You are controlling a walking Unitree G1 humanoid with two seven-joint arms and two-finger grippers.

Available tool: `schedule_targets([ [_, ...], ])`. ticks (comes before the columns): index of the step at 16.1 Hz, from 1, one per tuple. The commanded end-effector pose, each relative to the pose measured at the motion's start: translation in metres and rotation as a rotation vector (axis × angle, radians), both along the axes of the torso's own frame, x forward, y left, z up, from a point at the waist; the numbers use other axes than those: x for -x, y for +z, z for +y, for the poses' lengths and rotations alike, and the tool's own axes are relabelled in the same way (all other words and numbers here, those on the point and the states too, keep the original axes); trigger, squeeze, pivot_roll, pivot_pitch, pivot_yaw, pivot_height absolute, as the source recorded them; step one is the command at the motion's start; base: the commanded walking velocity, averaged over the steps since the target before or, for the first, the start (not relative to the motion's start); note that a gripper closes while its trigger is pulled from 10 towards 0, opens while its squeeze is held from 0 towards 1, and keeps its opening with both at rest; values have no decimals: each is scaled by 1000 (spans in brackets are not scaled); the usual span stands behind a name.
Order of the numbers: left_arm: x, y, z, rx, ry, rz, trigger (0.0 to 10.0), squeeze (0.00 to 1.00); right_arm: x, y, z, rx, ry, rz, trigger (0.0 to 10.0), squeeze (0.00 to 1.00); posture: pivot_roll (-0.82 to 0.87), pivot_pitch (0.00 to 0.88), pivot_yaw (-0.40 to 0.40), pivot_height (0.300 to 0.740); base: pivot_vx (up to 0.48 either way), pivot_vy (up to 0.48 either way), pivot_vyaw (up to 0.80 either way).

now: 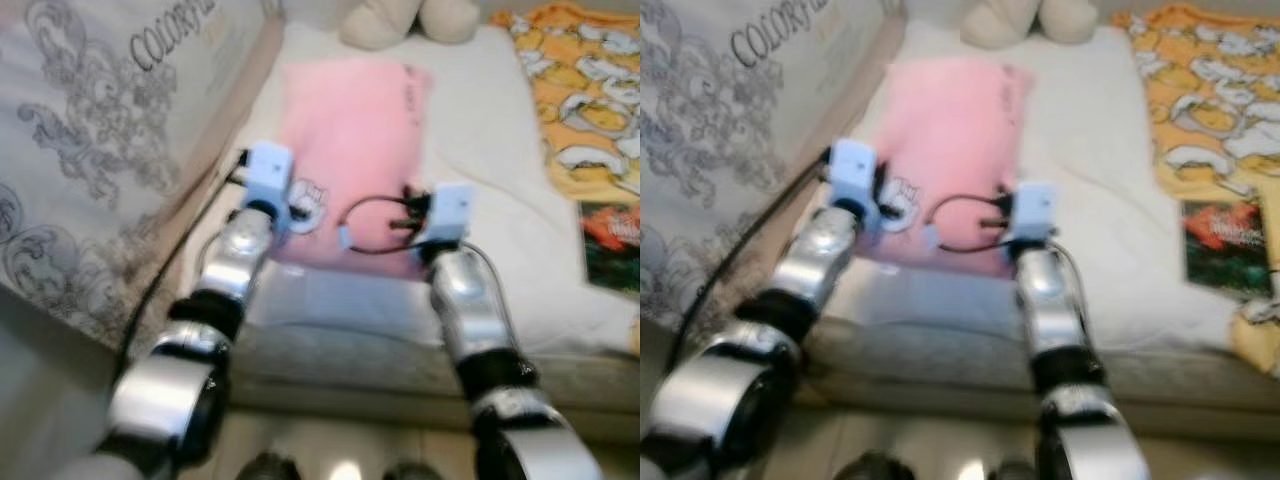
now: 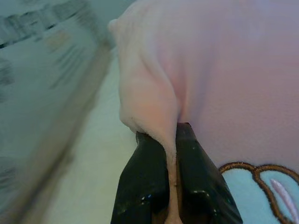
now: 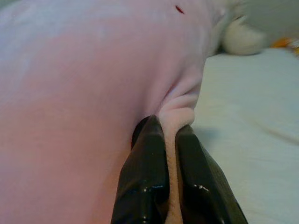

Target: Clean up the room

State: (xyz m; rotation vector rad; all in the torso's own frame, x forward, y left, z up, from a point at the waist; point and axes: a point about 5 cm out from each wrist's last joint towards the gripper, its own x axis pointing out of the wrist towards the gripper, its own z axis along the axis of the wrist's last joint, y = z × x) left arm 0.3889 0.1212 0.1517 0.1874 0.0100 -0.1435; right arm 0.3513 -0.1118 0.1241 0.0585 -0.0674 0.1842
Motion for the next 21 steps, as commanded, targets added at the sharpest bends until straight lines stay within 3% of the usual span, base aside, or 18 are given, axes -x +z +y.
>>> schedule_targets([
  [1,-2,7,0,1,12,-30,10000,0,-3,9,-7,4,-21,-35,10000,0,-166,25,84,727,285,386,0],
  [9,-5,12,3,-14,10,-33,10000,0,-2,8,-8,6,-23,-33,10000,0,-175,29,88,727,331,341,0],
  [15,-7,12,-1,-30,-4,-24,10000,0,-2,8,-9,6,-38,-41,10000,0,-177,18,94,727,465,0,0],
  [17,-8,12,-5,-6,-11,-9,10000,0,-3,10,-12,8,-52,-46,10000,0,-177,19,91,727,480,0,0],
  [21,-16,23,-9,72,33,17,10000,0,-15,13,-26,2,-112,3,10000,0,-177,66,88,727,0,0,0],
])
